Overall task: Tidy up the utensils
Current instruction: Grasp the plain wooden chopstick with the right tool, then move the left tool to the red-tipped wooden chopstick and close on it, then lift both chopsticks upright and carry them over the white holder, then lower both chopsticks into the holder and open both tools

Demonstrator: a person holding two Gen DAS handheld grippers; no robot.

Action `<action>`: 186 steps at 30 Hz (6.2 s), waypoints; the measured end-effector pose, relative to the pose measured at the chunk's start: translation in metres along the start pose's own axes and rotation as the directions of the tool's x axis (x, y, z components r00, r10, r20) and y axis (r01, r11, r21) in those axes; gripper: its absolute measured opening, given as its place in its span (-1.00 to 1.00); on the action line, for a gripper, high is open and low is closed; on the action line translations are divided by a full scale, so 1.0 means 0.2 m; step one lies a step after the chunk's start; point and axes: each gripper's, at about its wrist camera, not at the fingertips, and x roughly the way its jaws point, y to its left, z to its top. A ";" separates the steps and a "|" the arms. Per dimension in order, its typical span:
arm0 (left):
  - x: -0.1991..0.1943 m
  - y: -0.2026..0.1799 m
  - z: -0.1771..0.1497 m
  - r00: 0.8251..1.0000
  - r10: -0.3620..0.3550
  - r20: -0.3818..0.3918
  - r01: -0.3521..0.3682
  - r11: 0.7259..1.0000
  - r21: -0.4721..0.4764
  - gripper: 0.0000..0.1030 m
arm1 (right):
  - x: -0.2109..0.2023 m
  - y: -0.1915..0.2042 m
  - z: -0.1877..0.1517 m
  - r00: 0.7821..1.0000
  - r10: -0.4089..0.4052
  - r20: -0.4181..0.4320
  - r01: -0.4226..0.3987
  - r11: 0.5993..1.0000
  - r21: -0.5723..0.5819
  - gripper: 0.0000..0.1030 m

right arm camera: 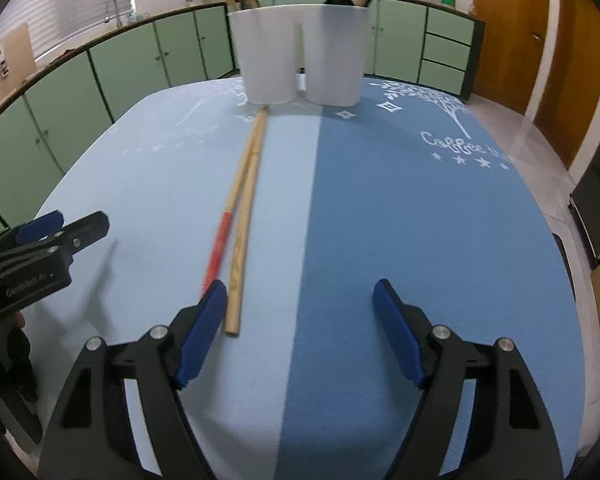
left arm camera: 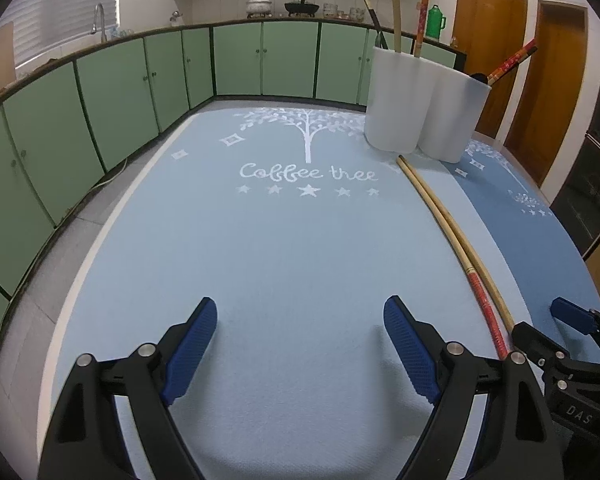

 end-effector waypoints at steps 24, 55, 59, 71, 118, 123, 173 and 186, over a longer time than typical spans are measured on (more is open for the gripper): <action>0.02 -0.04 -0.01 0.999 0.006 -0.032 -0.005 1.000 0.016 0.63 | -0.03 0.07 -0.03 0.994 0.105 -0.001 -0.105 0.993 -0.058 -0.88; 0.02 -0.48 -0.07 0.994 -0.085 -0.071 0.091 0.992 0.088 0.60 | -0.02 -0.43 -0.02 0.996 0.084 0.011 -0.085 0.989 0.123 -0.86; 0.02 -0.47 -0.08 0.995 -0.076 -0.068 0.082 0.993 0.087 0.52 | -0.04 -0.43 -0.04 0.994 0.107 0.015 -0.108 0.987 0.116 -0.73; 0.01 -0.50 -0.11 0.997 -0.048 -0.067 0.055 0.993 0.107 0.52 | -0.08 -0.44 -0.08 0.993 0.114 0.020 -0.115 0.989 0.094 -0.51; -0.41 -0.45 0.09 0.989 -0.118 0.095 0.110 0.991 0.081 -0.89 | -0.40 -0.44 0.02 0.985 0.062 0.162 -0.076 0.994 0.079 -0.88; -0.53 -0.41 0.19 0.977 -0.134 0.167 0.124 0.990 0.066 -0.89 | -0.54 -0.43 0.12 0.969 0.057 0.239 -0.073 0.996 0.058 -0.88; -0.55 -0.61 1.36 0.852 -0.224 0.473 0.161 0.972 0.170 -0.89 | -0.70 -0.52 1.55 0.832 0.152 0.533 -0.176 0.984 -0.005 -0.88; -0.09 -0.55 1.28 0.919 -0.176 0.352 0.140 0.982 0.126 -0.89 | -0.35 -0.42 1.52 0.884 0.138 0.446 -0.142 0.990 -0.025 -0.88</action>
